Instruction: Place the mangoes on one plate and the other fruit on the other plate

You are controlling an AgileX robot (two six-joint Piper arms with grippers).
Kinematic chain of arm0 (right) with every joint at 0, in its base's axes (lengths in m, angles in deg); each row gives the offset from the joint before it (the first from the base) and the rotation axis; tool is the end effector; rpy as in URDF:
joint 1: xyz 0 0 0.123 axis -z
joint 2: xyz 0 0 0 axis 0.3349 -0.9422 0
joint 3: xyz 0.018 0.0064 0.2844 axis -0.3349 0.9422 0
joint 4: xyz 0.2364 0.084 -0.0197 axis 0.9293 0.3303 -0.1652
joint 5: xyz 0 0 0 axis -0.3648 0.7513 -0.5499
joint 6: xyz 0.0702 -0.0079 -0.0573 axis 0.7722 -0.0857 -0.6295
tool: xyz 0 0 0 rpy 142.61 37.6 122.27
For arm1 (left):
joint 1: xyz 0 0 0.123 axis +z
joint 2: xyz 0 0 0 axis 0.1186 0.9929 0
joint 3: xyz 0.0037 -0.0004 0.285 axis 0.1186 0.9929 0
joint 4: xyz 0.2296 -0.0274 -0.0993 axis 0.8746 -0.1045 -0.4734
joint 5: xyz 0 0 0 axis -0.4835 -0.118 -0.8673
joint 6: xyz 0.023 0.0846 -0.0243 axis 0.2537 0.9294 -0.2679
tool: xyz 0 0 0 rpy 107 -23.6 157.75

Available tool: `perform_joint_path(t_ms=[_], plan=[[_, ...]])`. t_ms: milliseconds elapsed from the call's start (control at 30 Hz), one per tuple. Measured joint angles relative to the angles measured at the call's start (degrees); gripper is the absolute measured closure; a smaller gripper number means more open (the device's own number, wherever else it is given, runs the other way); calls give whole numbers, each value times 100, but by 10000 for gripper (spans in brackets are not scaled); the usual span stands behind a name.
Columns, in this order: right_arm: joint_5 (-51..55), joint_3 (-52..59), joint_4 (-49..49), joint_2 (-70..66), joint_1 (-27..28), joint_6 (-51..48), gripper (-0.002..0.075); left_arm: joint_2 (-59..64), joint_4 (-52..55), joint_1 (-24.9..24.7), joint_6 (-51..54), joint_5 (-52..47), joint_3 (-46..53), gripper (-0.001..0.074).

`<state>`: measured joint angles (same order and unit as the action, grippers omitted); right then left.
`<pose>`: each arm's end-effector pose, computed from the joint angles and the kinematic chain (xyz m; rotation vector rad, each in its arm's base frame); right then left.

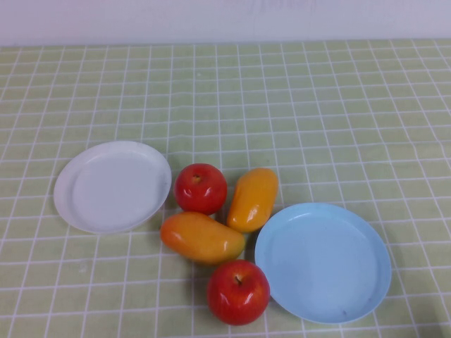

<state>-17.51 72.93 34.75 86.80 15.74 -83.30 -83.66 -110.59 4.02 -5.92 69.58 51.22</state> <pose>0.0528 0.0039 0.1744 -0.0522 1.8432 0.0615 0.0561 -0.0074 0.1969 -0.4452 1.5545 -0.5903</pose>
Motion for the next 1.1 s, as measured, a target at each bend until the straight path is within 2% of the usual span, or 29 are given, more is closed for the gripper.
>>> perform_joint_path(t_ms=[167,333,633,800,933,1100], plan=[[0,0,0,0,0,0,743,0,-83,0,15,-213,-82,732],[0,0,0,0,0,0,743,584,-83,0,424,-1412,-1131,734],[0,0,0,0,0,0,743,3146,-26,0,2550,-4080,-3319,734],[0,0,0,0,0,0,743,4572,-90,-26,3427,-4694,-4142,734],[0,0,0,0,0,0,743,5489,-107,-403,3654,-4656,-4636,735],[0,0,0,0,0,0,743,6488,309,-1536,3531,-4492,-5206,735]])
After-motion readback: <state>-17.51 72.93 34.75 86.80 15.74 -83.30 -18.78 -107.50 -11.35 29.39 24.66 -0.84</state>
